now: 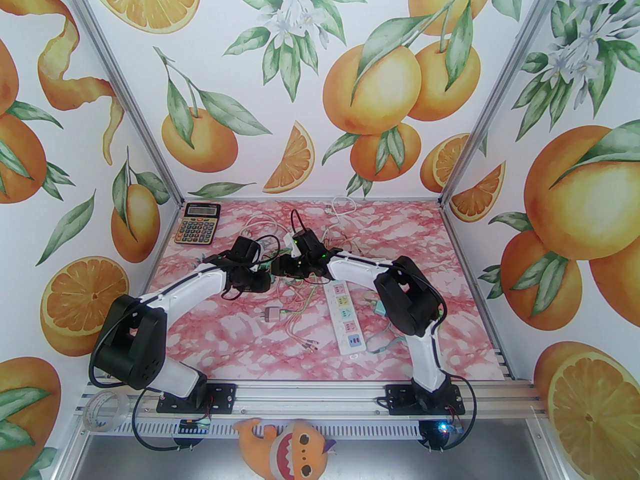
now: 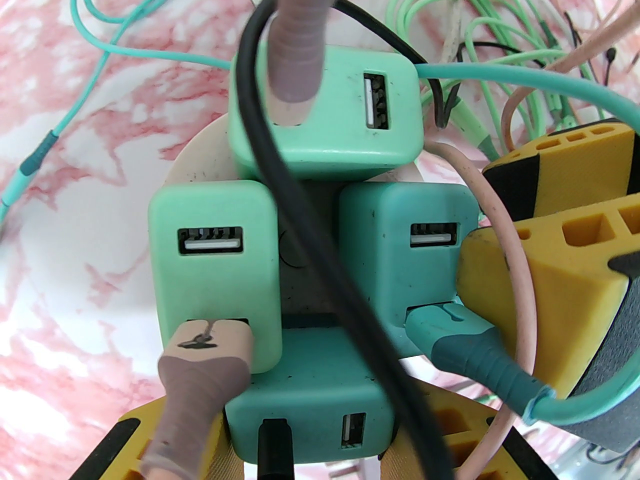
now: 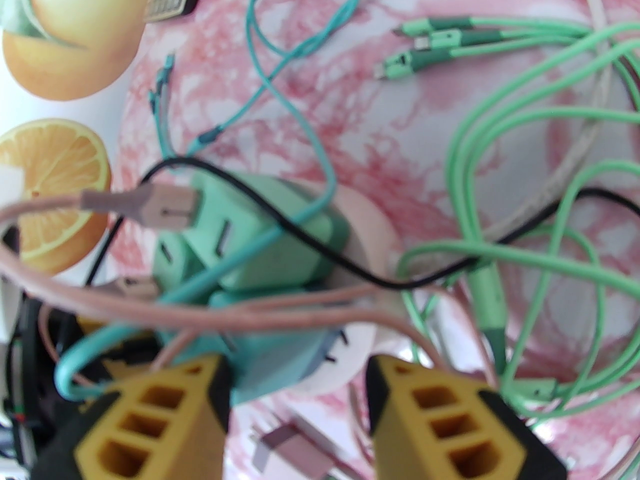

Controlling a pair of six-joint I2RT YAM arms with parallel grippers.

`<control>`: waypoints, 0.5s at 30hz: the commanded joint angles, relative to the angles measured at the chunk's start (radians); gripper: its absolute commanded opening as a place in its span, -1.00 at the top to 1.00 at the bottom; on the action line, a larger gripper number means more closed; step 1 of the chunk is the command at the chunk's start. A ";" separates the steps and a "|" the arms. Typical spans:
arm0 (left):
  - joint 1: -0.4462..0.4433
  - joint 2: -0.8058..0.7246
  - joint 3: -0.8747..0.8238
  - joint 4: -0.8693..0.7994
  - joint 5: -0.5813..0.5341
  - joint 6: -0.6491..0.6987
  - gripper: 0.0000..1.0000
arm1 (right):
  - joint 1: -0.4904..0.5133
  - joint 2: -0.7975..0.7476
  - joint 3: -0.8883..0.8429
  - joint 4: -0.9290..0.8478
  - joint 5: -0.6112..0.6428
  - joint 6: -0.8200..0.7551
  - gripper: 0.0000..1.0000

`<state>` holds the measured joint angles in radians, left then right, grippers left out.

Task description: Pull the plug off the socket

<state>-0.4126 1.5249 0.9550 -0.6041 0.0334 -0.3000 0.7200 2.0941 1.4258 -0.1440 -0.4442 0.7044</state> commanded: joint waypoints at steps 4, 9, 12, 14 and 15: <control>-0.087 -0.020 0.121 -0.041 -0.133 0.057 0.31 | 0.013 0.056 -0.031 -0.219 0.098 -0.039 0.04; -0.101 -0.012 0.125 -0.035 -0.131 0.053 0.32 | 0.013 0.060 -0.022 -0.234 0.105 -0.044 0.04; -0.094 -0.014 0.117 -0.024 -0.092 0.040 0.32 | 0.013 0.060 -0.017 -0.241 0.111 -0.046 0.04; -0.076 -0.018 0.110 -0.015 -0.056 0.027 0.32 | 0.013 0.061 -0.015 -0.244 0.115 -0.048 0.04; -0.061 -0.024 0.103 -0.007 -0.035 0.018 0.32 | 0.015 0.062 -0.012 -0.250 0.118 -0.050 0.04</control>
<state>-0.4885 1.5387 1.0077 -0.6811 -0.0994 -0.2752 0.7208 2.0922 1.4483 -0.1921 -0.4404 0.6861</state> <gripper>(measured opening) 0.422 0.481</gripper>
